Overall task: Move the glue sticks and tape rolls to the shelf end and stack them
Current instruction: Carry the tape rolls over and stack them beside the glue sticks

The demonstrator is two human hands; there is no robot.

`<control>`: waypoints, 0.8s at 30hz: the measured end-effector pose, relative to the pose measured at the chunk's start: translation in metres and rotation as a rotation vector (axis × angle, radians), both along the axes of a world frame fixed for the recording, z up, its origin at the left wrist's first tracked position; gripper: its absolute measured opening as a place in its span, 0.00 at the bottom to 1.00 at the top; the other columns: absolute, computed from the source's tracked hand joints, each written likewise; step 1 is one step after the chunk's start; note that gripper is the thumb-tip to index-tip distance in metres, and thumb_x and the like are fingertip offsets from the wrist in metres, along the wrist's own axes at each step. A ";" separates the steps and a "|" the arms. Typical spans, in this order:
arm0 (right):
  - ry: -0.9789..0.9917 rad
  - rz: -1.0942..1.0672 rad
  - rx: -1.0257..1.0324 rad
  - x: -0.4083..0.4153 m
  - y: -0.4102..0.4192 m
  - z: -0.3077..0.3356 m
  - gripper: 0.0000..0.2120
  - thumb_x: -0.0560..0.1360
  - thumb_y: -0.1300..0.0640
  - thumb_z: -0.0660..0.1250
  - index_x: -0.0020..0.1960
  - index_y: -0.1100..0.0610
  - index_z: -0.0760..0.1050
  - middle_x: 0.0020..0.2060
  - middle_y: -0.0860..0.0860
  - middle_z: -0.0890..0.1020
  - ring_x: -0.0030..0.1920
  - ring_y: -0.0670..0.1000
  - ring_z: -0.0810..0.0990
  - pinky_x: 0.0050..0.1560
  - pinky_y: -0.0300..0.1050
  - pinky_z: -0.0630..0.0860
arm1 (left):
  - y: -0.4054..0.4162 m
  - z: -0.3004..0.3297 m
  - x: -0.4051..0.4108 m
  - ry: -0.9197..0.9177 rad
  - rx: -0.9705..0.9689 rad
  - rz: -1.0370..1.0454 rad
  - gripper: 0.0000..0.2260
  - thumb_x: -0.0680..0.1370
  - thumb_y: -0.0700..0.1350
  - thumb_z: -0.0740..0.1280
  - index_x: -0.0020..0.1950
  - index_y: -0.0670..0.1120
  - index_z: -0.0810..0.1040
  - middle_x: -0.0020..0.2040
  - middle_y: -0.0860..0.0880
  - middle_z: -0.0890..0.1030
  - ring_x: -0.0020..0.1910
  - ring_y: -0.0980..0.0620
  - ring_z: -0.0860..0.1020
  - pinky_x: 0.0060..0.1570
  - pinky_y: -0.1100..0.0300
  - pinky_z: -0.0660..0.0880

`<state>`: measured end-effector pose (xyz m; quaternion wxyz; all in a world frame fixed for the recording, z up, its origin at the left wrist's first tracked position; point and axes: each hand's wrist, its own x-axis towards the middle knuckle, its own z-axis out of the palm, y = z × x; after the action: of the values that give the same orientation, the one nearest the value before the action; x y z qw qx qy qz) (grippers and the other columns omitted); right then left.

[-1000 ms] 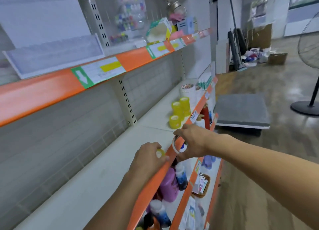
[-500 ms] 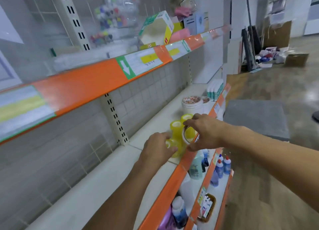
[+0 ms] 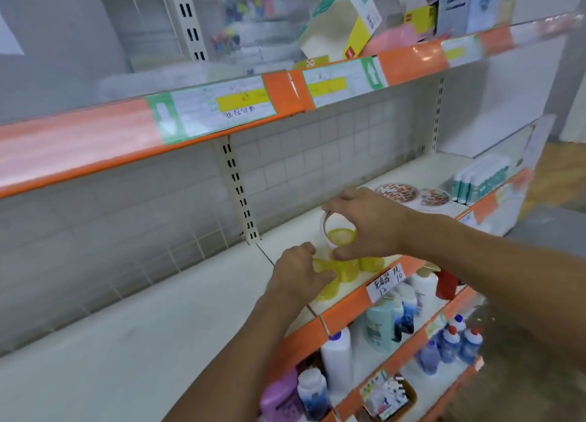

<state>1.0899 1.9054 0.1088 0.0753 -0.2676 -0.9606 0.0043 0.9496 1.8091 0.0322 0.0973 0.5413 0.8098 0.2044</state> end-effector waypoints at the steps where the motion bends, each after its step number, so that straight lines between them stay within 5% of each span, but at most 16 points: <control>1: 0.014 0.018 0.000 0.001 0.002 0.000 0.43 0.66 0.36 0.73 0.75 0.50 0.64 0.63 0.52 0.71 0.65 0.55 0.70 0.62 0.54 0.73 | 0.001 -0.001 0.002 -0.002 -0.002 0.019 0.26 0.73 0.56 0.72 0.66 0.43 0.74 0.56 0.45 0.80 0.57 0.46 0.76 0.51 0.57 0.72; 15: 0.088 0.095 -0.048 0.009 0.014 0.005 0.41 0.68 0.37 0.74 0.76 0.49 0.63 0.64 0.50 0.70 0.65 0.53 0.69 0.63 0.52 0.72 | 0.011 0.001 0.020 0.017 -0.048 0.122 0.29 0.70 0.59 0.75 0.63 0.44 0.73 0.56 0.47 0.78 0.55 0.47 0.77 0.51 0.54 0.75; 24: 0.078 0.074 -0.065 0.011 0.007 -0.002 0.42 0.68 0.38 0.73 0.77 0.49 0.62 0.65 0.52 0.70 0.66 0.54 0.68 0.65 0.51 0.70 | 0.011 0.002 0.025 -0.018 -0.014 0.103 0.22 0.69 0.51 0.75 0.57 0.44 0.73 0.50 0.46 0.80 0.47 0.46 0.79 0.48 0.50 0.78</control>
<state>1.1013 1.9128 0.1064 0.1039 -0.2337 -0.9655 0.0489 0.9741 1.8196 0.0345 0.0974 0.4963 0.8371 0.2084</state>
